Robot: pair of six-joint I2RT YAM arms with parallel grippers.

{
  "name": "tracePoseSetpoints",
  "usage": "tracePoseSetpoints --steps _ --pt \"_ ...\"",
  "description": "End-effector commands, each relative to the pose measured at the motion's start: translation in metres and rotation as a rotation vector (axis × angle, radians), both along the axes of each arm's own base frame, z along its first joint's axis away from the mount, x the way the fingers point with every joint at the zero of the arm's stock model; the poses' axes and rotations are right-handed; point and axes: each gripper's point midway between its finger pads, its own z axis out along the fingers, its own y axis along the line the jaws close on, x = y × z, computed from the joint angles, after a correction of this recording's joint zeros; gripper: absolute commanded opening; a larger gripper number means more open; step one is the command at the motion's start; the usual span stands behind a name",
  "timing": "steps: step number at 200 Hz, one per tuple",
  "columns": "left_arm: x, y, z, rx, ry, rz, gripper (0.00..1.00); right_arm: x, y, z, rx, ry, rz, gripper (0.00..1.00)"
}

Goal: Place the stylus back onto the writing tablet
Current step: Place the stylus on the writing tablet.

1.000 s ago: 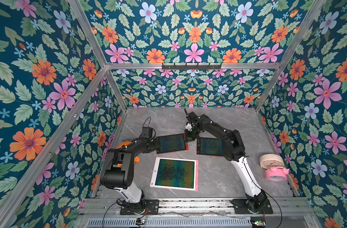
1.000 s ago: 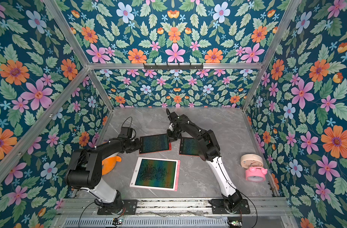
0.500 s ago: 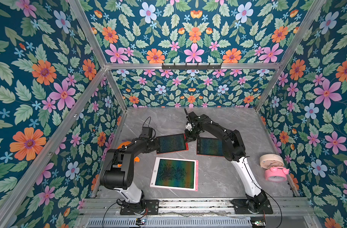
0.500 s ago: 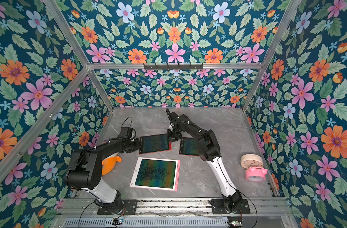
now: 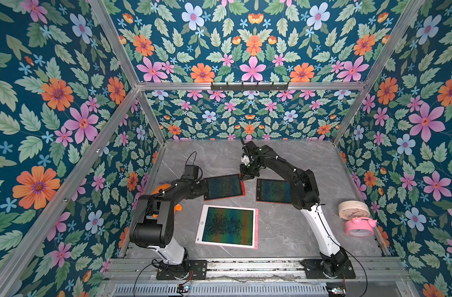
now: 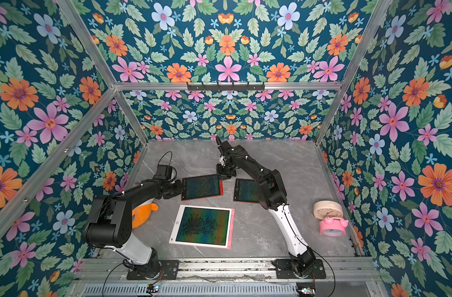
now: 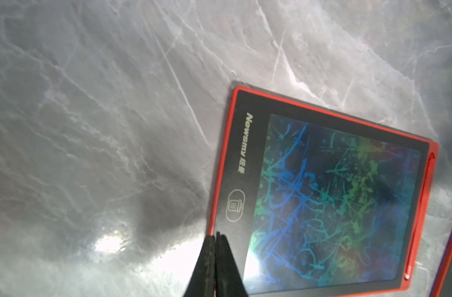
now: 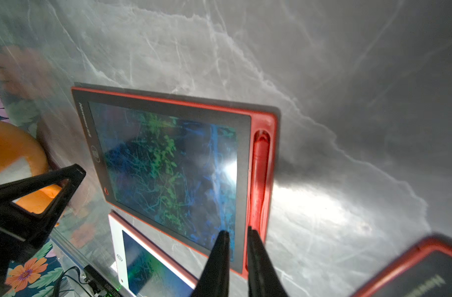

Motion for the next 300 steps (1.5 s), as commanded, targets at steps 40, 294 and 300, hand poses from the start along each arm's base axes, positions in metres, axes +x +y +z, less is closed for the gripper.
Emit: tracePoseSetpoints --steps 40,294,300 --pt "-0.005 -0.009 -0.007 -0.008 0.022 -0.041 0.05 -0.008 -0.005 -0.014 -0.054 0.046 0.028 0.12" --pt "-0.001 -0.013 -0.025 0.003 0.052 -0.050 0.03 -0.035 -0.068 -0.089 -0.662 0.022 0.158 0.01" --pt "-0.001 -0.013 -0.026 0.002 0.052 -0.051 0.03 -0.035 -0.068 -0.089 -0.664 0.019 0.159 0.01"
